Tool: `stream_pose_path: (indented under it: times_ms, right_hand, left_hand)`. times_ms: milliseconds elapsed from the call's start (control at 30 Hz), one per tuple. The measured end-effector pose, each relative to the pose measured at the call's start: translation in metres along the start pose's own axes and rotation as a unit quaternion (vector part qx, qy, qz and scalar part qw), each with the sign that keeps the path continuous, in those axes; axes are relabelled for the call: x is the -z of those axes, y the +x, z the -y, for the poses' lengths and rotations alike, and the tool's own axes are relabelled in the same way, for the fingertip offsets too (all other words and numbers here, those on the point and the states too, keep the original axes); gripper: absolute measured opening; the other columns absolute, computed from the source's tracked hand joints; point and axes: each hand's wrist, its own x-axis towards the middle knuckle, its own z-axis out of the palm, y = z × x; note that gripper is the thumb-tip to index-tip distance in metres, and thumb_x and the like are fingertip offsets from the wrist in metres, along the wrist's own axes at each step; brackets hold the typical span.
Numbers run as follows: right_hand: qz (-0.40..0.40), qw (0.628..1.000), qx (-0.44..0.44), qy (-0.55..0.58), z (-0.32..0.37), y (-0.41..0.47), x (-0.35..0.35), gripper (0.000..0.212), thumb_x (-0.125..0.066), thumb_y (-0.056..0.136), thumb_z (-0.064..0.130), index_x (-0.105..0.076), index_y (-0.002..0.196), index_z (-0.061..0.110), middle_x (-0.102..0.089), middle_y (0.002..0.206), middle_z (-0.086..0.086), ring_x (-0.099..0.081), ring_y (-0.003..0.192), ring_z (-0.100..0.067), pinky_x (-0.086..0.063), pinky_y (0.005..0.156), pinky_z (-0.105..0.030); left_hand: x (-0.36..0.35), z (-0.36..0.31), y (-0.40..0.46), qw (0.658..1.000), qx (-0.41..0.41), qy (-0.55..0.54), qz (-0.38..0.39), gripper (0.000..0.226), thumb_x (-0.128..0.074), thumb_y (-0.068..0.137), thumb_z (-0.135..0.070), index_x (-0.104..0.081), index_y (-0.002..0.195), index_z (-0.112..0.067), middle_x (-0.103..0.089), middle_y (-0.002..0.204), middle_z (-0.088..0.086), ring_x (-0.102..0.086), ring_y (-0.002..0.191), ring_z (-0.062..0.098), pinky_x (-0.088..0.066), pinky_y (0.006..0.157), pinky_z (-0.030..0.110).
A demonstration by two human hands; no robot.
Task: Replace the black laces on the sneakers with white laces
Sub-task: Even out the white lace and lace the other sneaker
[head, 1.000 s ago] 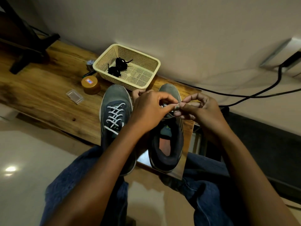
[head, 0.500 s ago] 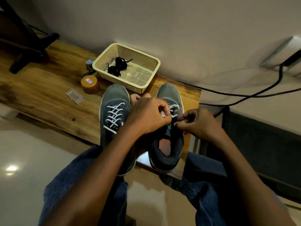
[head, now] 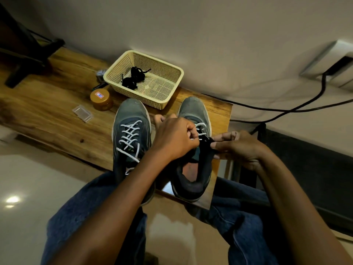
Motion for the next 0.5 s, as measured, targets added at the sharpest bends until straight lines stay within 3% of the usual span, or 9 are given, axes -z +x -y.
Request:
stream_pose_path:
  times_ms: [133,233,333,500]
  right_hand:
    - [-0.002,1.0,0.002,0.0,0.0002,0.0009,0.0002,0.012,-0.058,0.087,-0.008,-0.067,0.09,0.0,-0.067,0.084,-0.015,-0.064,0.072,-0.016,-0.057,0.058,-0.019]
    - [-0.003,1.0,0.008,-0.007,-0.0007,0.0019,0.0001,0.013,-0.059,0.086,-0.008,-0.067,0.087,0.001,-0.068,0.083,-0.015,-0.065,0.072,-0.016,-0.057,0.059,-0.019]
    - [-0.005,1.0,0.017,-0.017,-0.0016,0.003,0.0007,0.012,-0.06,0.086,-0.007,-0.068,0.087,0.002,-0.069,0.084,-0.014,-0.066,0.072,-0.016,-0.058,0.061,-0.02]
    - [-0.011,0.996,0.057,-0.073,-0.0034,0.0041,-0.0004,0.014,-0.064,0.084,-0.004,-0.069,0.084,0.009,-0.071,0.081,-0.007,-0.068,0.07,-0.011,-0.057,0.063,-0.02]
  left_hand:
    - [-0.004,-0.0022,-0.0002,1.0,0.006,-0.021,0.02,0.011,-0.067,0.079,-0.042,-0.066,0.071,-0.034,-0.054,0.064,-0.016,-0.046,0.101,0.01,-0.016,0.08,0.033]
    - [-0.007,-0.0042,-0.0005,1.0,0.001,-0.018,0.008,0.01,-0.066,0.08,-0.041,-0.067,0.073,-0.034,-0.058,0.069,-0.014,-0.045,0.099,0.01,-0.014,0.076,0.033]
    - [-0.0085,-0.005,0.0001,1.0,-0.003,-0.009,0.006,0.011,-0.065,0.081,-0.041,-0.068,0.077,-0.032,-0.059,0.072,-0.013,-0.045,0.1,0.01,-0.017,0.081,0.034]
    - [-0.01,-0.0049,0.0007,1.0,-0.014,0.013,0.008,0.013,-0.066,0.08,-0.041,-0.068,0.075,-0.03,-0.052,0.066,-0.014,-0.045,0.103,0.008,-0.011,0.075,0.031]
